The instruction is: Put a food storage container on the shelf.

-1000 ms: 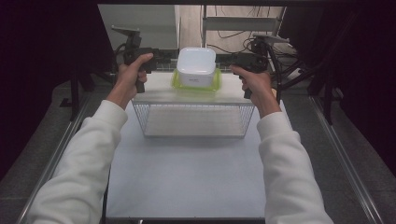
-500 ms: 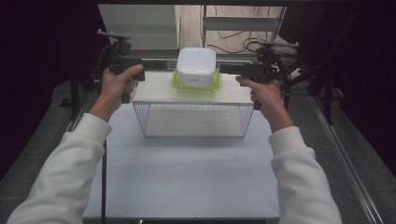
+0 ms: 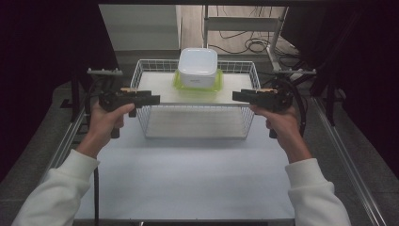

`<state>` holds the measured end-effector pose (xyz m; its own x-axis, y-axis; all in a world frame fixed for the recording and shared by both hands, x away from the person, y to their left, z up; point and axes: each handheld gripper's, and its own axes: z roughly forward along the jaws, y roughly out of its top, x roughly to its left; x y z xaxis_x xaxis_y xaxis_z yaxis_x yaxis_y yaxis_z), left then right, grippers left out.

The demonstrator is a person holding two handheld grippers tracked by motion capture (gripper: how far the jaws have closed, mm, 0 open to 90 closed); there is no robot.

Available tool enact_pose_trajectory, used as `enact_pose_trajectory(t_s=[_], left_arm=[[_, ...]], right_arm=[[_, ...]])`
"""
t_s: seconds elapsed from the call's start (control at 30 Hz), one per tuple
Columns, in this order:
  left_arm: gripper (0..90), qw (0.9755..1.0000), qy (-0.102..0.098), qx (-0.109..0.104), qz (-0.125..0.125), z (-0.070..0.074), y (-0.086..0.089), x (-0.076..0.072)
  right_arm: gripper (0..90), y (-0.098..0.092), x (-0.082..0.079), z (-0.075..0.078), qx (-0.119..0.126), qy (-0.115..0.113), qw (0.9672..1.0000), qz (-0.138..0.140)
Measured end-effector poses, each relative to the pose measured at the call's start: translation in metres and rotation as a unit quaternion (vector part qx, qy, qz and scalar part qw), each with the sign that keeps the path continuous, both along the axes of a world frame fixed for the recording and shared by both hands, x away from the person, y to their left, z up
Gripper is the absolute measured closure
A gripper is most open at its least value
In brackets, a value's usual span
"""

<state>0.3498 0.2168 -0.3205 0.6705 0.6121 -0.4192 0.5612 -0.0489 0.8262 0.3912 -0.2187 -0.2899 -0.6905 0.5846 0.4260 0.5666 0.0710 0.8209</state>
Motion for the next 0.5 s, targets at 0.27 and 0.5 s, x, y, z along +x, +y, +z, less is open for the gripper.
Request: enact_pose_trajectory(t_s=[0.27, 0.5], left_arm=[[35.9, 0.9997, 0.006, 0.023, 0.004, -0.048, 0.006, -0.034], [35.3, 0.9992, 0.028, 0.029, 0.006, -0.088, 0.009, -0.053]], right_arm=[[39.8, -0.015, -0.035, -0.046, -0.047, -0.011, 0.9988, 0.008], [39.0, -0.022, -0.053, -0.079, -0.072, -0.002, 0.9973, 0.011]])
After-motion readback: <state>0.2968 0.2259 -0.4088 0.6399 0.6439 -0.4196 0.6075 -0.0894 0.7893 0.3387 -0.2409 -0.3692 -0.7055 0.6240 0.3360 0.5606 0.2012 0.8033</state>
